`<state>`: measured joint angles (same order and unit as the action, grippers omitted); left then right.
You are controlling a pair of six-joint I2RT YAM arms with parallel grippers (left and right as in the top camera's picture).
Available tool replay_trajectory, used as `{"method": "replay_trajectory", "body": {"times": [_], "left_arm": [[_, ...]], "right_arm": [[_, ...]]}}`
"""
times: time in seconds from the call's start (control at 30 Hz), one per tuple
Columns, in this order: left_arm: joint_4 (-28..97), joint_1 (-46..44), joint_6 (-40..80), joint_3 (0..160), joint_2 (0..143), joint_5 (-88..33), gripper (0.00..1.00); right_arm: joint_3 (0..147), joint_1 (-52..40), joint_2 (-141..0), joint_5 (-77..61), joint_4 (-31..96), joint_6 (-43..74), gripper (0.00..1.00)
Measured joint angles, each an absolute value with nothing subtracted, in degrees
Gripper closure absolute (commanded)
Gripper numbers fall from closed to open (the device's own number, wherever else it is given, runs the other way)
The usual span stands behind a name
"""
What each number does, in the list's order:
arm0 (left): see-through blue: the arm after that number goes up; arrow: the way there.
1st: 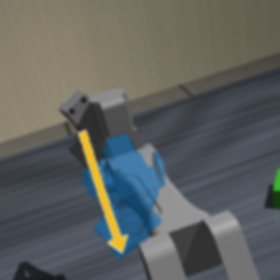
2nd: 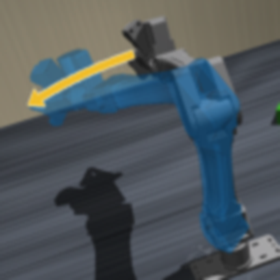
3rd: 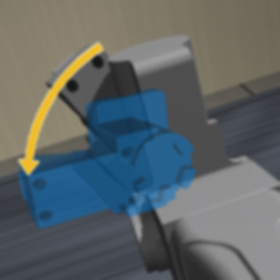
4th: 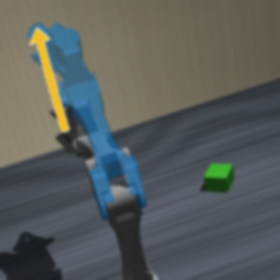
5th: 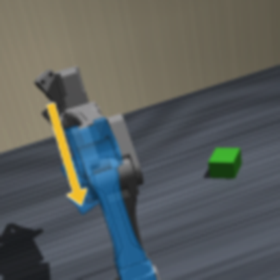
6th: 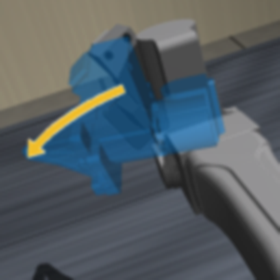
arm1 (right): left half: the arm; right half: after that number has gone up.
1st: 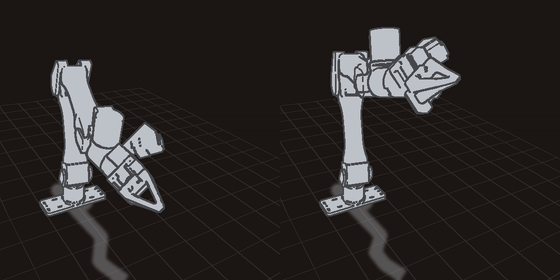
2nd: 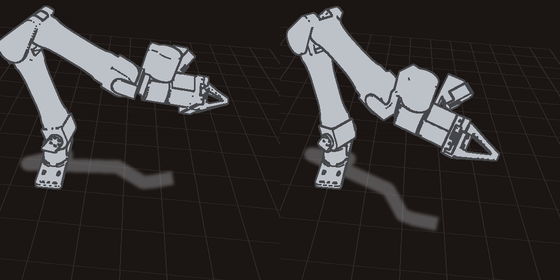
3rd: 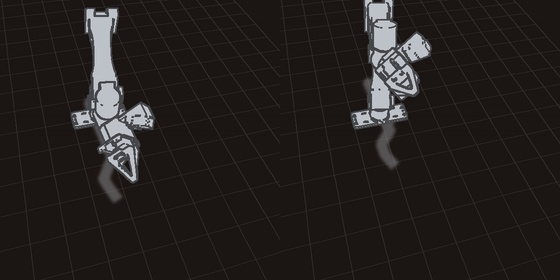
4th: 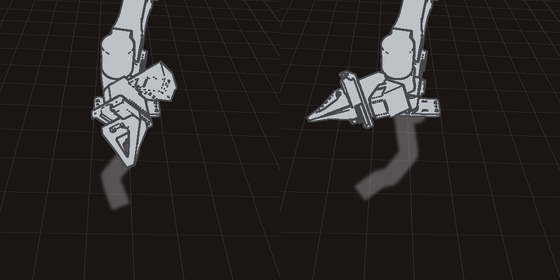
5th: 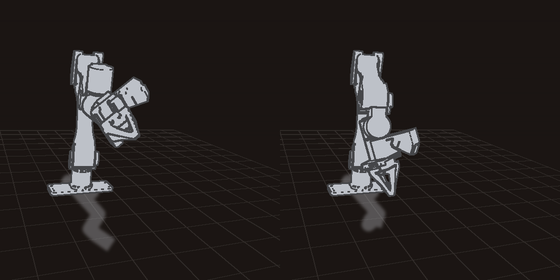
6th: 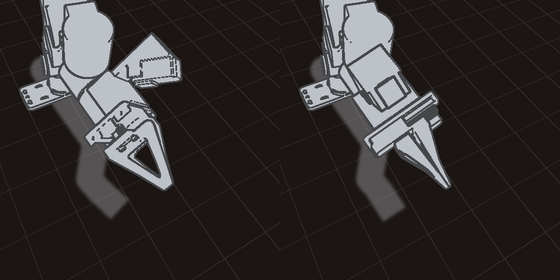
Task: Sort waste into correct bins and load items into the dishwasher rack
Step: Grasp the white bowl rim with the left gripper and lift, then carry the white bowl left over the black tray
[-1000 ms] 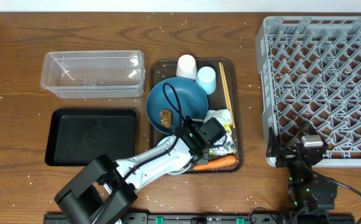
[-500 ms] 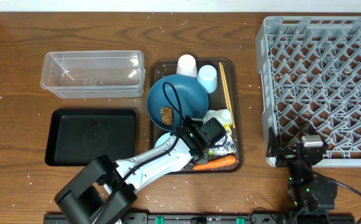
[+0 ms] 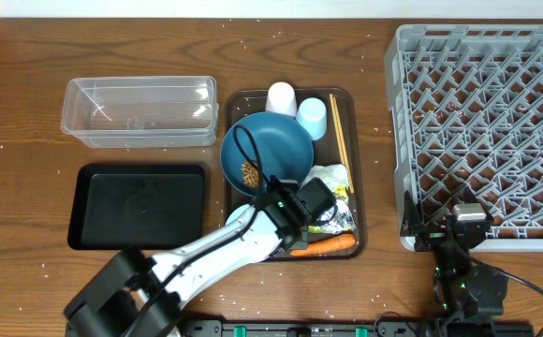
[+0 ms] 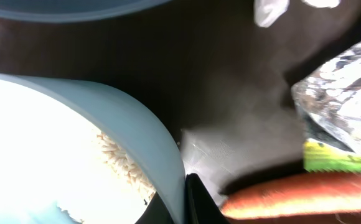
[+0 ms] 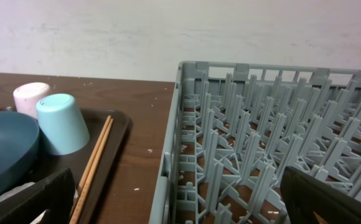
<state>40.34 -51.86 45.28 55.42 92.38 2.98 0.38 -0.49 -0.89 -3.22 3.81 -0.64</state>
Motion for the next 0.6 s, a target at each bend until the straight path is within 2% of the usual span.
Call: {"method": "replay_trajectory", "body": {"times": [0.37, 0.6], "left_arm": [[40.9, -51.4, 45.4, 55.4, 82.0, 1.7, 0.94], [43.2, -42.5, 43.4, 55.4, 73.8, 1.4, 0.94]], "right_arm": [[0.4, -0.5, -0.9, -3.2, 3.8, -0.6, 0.01], [0.4, -0.5, -0.9, -3.2, 3.8, -0.6, 0.01]]}}
